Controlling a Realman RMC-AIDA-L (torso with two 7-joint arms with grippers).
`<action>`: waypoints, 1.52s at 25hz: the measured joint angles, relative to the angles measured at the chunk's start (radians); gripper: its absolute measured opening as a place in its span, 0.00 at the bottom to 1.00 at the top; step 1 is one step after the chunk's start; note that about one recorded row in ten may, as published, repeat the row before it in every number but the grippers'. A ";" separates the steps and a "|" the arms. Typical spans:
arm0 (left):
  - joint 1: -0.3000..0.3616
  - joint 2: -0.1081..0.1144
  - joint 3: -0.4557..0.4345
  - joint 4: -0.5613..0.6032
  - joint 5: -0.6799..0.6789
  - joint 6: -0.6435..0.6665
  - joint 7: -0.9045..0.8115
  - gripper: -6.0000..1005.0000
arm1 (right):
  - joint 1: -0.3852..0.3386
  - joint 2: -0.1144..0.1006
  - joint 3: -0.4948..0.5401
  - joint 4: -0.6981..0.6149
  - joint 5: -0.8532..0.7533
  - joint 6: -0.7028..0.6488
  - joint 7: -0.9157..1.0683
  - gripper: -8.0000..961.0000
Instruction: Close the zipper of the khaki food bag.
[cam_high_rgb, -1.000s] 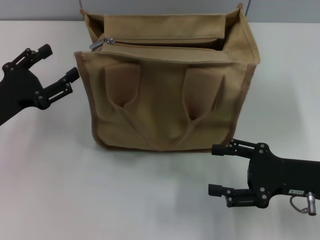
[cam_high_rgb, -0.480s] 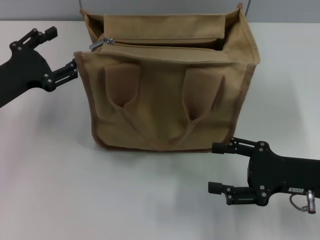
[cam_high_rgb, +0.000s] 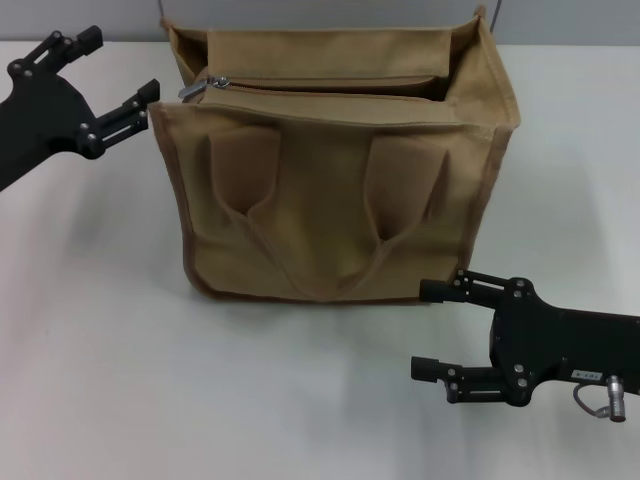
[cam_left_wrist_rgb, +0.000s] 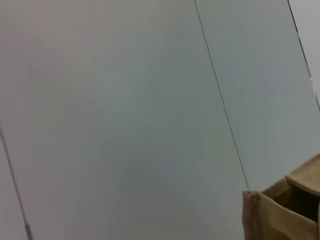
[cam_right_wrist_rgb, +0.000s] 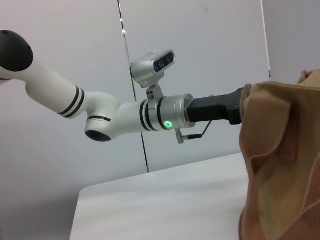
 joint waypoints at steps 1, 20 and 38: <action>0.001 0.010 0.005 0.000 0.003 0.005 -0.014 0.81 | -0.002 0.000 0.000 -0.001 0.002 0.000 0.002 0.86; -0.016 0.099 0.248 0.056 0.030 0.017 -0.222 0.80 | 0.001 -0.002 0.000 -0.005 0.004 0.000 0.022 0.86; -0.005 0.049 0.085 0.064 0.035 0.044 -0.107 0.79 | 0.004 -0.001 0.000 -0.005 0.005 0.000 0.026 0.86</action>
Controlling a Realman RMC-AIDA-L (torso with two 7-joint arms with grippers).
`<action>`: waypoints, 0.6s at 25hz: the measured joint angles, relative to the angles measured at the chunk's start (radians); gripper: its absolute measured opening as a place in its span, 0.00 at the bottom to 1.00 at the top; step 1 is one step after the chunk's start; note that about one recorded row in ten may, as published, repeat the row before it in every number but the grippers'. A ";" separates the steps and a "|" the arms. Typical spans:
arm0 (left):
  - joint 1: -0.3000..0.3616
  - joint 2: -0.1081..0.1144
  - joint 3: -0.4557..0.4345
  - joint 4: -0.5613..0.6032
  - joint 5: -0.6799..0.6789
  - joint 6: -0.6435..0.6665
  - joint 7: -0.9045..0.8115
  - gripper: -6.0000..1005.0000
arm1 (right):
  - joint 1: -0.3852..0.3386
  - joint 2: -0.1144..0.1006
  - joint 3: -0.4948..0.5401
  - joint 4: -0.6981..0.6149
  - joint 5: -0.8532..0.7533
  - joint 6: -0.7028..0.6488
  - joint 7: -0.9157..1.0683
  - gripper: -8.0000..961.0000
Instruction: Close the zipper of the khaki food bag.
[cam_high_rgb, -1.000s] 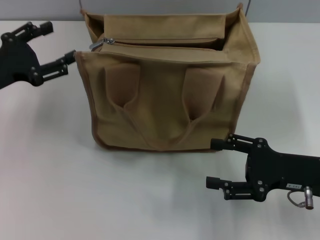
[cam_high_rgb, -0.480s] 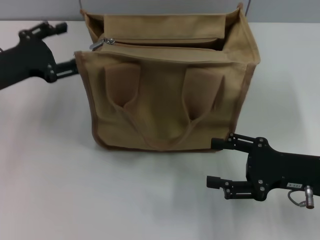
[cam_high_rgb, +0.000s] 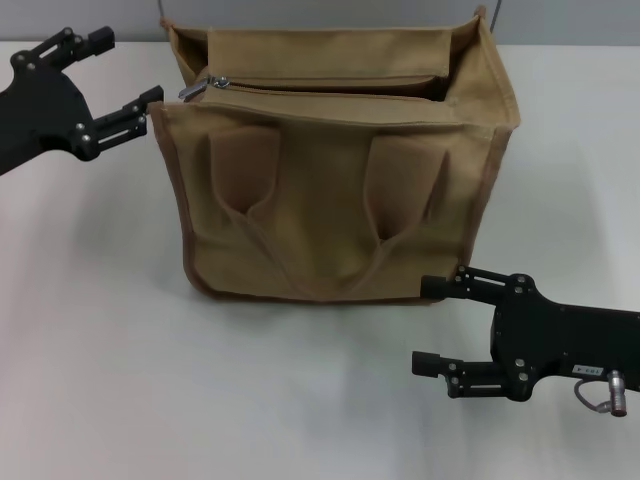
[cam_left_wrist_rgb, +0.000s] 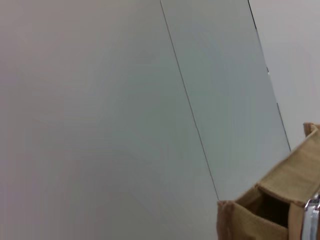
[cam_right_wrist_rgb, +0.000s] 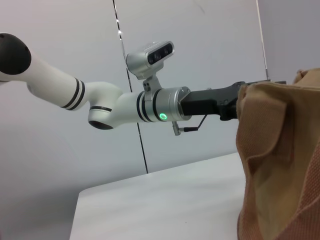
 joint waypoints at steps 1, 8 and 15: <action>0.003 0.001 0.000 0.002 0.001 -0.001 0.000 0.79 | 0.001 0.000 0.000 0.000 0.000 0.000 0.000 0.86; 0.008 0.048 0.023 0.012 0.014 0.008 -0.087 0.77 | 0.007 -0.002 0.000 0.000 0.001 0.001 0.013 0.86; -0.053 0.042 0.085 0.024 0.150 -0.012 -0.169 0.76 | 0.010 -0.003 0.000 0.000 0.001 0.001 0.013 0.86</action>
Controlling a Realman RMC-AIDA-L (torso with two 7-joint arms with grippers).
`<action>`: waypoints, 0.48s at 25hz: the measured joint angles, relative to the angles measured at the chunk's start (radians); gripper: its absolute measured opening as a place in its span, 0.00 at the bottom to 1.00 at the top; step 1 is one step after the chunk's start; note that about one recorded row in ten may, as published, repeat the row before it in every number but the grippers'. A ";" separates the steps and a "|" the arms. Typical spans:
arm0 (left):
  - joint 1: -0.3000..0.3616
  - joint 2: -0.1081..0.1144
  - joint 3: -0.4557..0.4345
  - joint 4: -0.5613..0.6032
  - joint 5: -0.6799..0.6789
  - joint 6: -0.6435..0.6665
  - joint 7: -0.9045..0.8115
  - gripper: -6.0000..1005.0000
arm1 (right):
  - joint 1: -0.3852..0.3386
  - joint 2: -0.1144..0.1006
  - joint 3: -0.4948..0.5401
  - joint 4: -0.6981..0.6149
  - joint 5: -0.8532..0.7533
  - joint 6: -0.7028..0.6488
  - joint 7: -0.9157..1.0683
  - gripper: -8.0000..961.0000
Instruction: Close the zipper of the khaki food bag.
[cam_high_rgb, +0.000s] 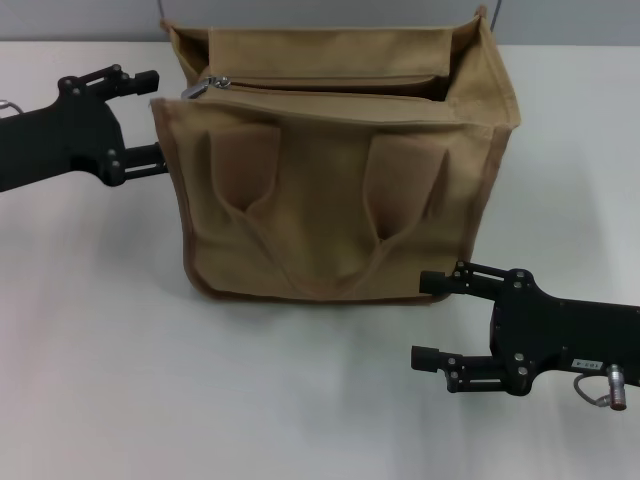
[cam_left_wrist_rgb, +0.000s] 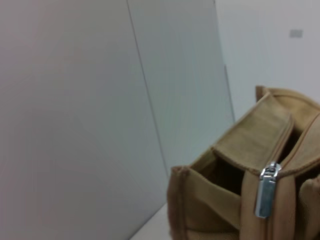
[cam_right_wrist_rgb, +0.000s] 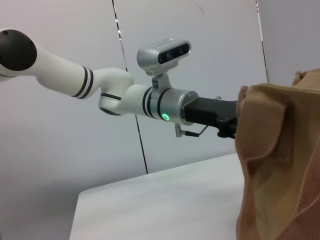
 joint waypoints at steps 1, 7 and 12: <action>-0.003 -0.015 -0.011 0.002 -0.005 -0.032 0.032 0.76 | 0.000 0.000 0.000 0.000 0.000 0.000 0.000 0.86; 0.009 -0.044 -0.128 0.003 -0.025 -0.021 0.107 0.74 | 0.000 0.000 0.000 0.000 0.000 0.000 0.000 0.86; 0.031 -0.047 -0.156 0.002 -0.027 0.046 0.124 0.73 | 0.000 -0.001 0.008 0.000 0.000 0.000 0.002 0.86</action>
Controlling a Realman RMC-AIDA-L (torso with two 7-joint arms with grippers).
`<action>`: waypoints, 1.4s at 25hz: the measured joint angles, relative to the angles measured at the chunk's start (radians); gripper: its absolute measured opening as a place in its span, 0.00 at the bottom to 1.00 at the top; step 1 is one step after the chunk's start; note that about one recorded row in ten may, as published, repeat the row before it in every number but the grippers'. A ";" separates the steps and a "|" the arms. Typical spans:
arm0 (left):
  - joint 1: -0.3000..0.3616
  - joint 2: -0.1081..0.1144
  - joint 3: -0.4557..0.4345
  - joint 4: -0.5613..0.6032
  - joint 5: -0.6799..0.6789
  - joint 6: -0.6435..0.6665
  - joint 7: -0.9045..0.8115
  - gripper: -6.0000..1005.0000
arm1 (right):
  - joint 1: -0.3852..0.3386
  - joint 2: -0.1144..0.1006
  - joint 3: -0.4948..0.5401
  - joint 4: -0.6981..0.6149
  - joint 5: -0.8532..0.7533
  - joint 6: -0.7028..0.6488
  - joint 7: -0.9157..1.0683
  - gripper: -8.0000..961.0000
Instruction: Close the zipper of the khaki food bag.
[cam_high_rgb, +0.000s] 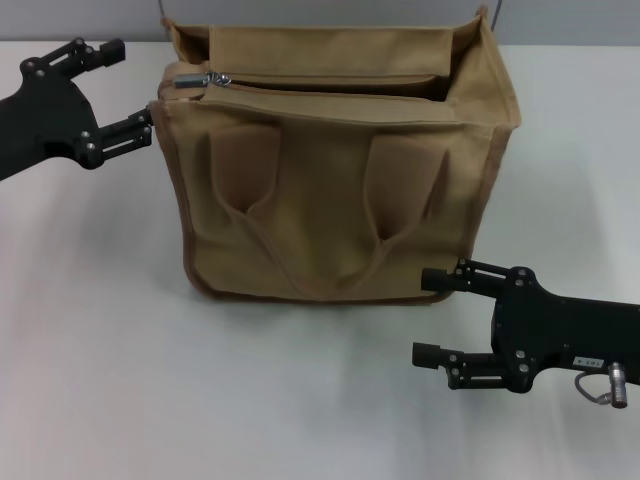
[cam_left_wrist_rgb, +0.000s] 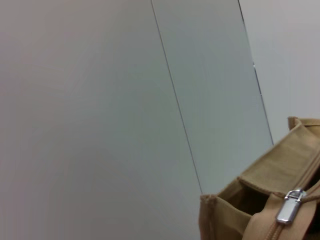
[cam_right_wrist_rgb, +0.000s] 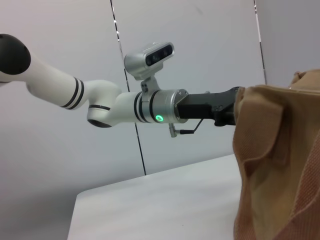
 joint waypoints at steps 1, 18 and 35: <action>0.001 -0.002 0.000 -0.001 0.000 -0.002 0.004 0.73 | 0.000 0.000 0.002 0.000 0.000 0.000 0.000 0.86; -0.001 -0.042 -0.009 0.001 -0.016 -0.022 0.091 0.29 | -0.005 0.002 0.004 -0.012 0.002 -0.007 0.013 0.86; 0.072 -0.064 -0.011 -0.014 -0.134 0.060 0.101 0.03 | 0.001 0.006 0.004 0.000 0.070 -0.059 0.014 0.86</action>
